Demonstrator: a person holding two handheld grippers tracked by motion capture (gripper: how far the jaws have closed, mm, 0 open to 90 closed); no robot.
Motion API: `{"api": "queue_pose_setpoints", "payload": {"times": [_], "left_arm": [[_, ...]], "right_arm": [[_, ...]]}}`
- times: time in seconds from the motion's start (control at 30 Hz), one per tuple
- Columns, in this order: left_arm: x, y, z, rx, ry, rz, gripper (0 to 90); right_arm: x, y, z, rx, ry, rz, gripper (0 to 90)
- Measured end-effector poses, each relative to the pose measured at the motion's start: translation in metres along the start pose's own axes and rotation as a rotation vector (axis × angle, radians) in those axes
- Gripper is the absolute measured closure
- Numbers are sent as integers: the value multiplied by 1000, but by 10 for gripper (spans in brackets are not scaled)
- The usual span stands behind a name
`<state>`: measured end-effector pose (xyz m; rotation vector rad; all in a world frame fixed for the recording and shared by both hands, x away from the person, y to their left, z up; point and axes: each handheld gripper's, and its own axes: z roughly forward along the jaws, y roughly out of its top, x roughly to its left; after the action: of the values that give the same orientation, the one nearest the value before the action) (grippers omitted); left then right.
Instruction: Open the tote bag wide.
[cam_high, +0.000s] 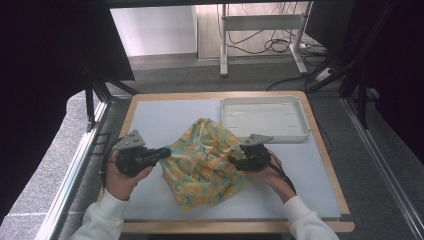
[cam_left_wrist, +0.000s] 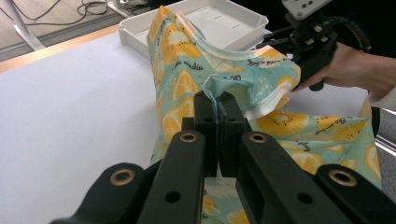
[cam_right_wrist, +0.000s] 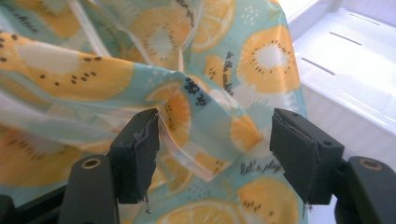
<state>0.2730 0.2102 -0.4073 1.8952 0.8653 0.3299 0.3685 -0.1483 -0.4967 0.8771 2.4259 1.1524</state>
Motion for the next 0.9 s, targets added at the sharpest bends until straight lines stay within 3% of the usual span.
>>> {"api": "queue_pose_setpoints", "payload": {"times": [0.07, 0.13, 0.17, 0.2, 0.23, 0.27, 0.3, 0.43, 0.53, 0.6, 0.7, 0.9], "left_arm": [[0, 0, 0, 0, -1, 0, 900], [1, 0, 0, 1, -1, 0, 900], [1, 0, 0, 1, -1, 0, 900], [1, 0, 0, 1, -1, 0, 900], [1, -1, 0, 1, -1, 0, 900], [1, -1, 0, 1, -1, 0, 900], [1, -1, 0, 2, 0, 0, 900], [2, -1, -1, 0, -1, -2, 900], [2, 0, -1, -4, -3, -6, 900], [2, 0, -2, -3, -4, -7, 900], [1, -1, -2, 0, -3, -6, 900], [4, -6, -3, 15, -6, -15, 900]], "right_arm": [[-4, 1, 6, 2, 38, -8, 473], [-3, 1, 8, 12, 42, -16, 585], [-3, 1, 8, 12, 42, -16, 585], [-3, 1, 8, 19, 44, -22, 644], [-3, 1, 7, 22, 49, -25, 770], [-3, 1, 7, 22, 49, -25, 770], [-3, 3, 2, 7, 53, -20, 856], [-4, 10, -10, -30, 75, -14, 876], [1, 28, -32, -110, 96, -30, 879], [4, 34, -38, -126, 93, -38, 878], [7, 58, -56, -186, 89, -29, 878], [9, 84, -70, -241, 103, -15, 878]]}}
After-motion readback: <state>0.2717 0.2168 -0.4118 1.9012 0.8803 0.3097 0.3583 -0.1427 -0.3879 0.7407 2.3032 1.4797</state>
